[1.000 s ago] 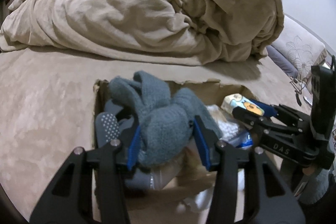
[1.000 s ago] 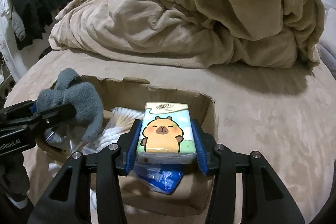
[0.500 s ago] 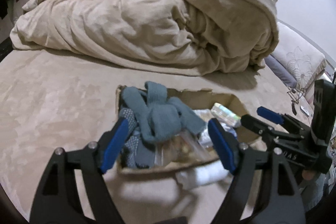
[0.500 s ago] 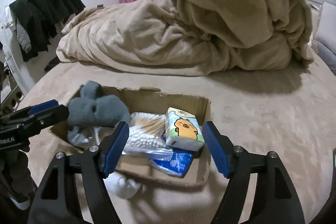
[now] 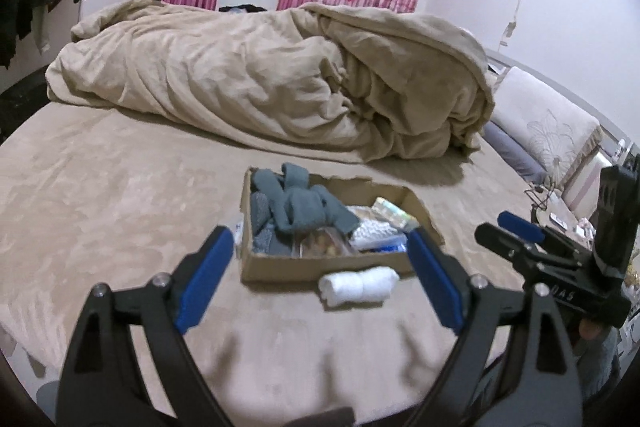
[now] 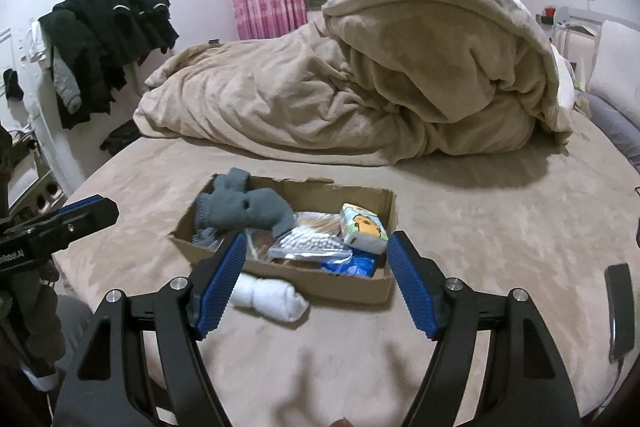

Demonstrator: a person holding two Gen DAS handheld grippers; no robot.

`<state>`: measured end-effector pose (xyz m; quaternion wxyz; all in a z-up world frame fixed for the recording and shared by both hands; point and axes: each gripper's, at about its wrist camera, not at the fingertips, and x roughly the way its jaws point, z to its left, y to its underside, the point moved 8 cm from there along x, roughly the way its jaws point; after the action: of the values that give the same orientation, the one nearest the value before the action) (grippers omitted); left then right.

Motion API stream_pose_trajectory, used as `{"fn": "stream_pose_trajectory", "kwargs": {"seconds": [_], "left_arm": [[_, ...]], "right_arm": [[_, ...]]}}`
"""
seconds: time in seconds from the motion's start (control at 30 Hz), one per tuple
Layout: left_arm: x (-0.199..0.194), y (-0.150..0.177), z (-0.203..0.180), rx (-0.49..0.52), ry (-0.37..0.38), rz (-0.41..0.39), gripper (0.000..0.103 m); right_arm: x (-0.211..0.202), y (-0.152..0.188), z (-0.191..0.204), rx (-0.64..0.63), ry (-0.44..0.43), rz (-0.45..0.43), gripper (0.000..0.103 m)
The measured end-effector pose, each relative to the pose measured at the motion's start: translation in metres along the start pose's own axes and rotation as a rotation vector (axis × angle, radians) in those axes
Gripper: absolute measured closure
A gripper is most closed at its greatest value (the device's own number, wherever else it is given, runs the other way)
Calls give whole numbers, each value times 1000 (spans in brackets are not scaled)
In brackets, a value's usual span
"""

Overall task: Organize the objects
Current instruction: 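Grasp the white rolled socks with the right tool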

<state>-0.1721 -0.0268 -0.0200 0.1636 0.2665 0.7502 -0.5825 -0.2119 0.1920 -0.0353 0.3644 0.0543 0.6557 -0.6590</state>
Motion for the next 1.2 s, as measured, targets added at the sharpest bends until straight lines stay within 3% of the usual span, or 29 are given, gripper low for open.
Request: {"fn": "stream_pose_trajectory", "kwargs": {"seconds": [0.27,0.4,0.6,1.2], "left_arm": [[-30,12,-8,-17,32,-7,13],[-22,24,-4,-1,-12,3,12],[7,53,11,15,-85,65,13],[63,87,33,2,-110,157,12]], "right_arm": [[-26,17,14,2,-30,-2,27],[-27,26,20,-4,-41,11,27],[-11,39,26,-29,-42,56,27],[66,75,23,-13,-56,188,27]]}}
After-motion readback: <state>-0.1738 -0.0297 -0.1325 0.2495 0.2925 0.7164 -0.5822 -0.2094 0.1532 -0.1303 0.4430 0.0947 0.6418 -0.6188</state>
